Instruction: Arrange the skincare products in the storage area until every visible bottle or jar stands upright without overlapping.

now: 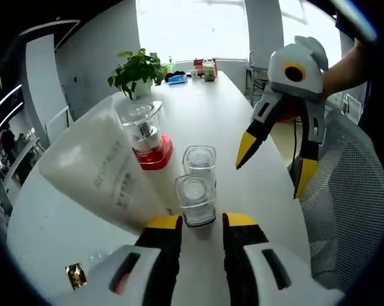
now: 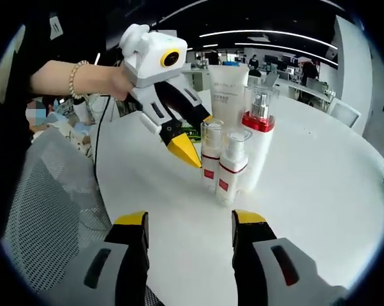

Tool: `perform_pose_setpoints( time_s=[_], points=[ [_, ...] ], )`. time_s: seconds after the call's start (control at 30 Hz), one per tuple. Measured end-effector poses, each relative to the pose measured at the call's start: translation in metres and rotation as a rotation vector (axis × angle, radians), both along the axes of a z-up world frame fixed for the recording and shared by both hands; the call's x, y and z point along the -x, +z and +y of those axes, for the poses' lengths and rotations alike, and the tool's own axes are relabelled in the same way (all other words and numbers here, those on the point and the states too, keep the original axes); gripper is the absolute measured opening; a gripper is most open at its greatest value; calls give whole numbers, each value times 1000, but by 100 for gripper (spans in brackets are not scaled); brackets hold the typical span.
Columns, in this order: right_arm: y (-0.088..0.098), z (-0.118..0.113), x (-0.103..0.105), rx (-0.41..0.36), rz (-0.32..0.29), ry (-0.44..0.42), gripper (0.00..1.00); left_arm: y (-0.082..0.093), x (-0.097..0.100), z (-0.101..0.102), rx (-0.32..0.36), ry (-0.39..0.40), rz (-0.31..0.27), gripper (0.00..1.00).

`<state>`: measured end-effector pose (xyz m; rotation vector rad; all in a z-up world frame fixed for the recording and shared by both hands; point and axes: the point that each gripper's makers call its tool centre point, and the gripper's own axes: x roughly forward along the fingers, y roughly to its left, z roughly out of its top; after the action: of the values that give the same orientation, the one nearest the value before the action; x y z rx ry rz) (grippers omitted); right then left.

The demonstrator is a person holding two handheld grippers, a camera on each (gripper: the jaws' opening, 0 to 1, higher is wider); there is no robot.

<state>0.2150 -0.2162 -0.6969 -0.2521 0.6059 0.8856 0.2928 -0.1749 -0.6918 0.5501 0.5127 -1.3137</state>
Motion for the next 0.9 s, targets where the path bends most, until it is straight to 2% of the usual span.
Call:
perform_pose_setpoints(
  time_s=[0.3, 0.4, 0.57, 0.9],
  points=[
    [3, 8, 2, 0, -7, 1, 53, 5, 1, 14, -10, 41, -14, 36],
    [2, 9, 1, -3, -6, -1, 53, 7, 4, 19, -2, 59, 0, 35],
    [1, 10, 0, -7, -6, -5, 52, 4, 15, 16, -9, 46, 11, 34],
    [-2, 6, 1, -8, -1, -14, 52, 3, 14, 9, -11, 25, 12, 33]
  ],
)
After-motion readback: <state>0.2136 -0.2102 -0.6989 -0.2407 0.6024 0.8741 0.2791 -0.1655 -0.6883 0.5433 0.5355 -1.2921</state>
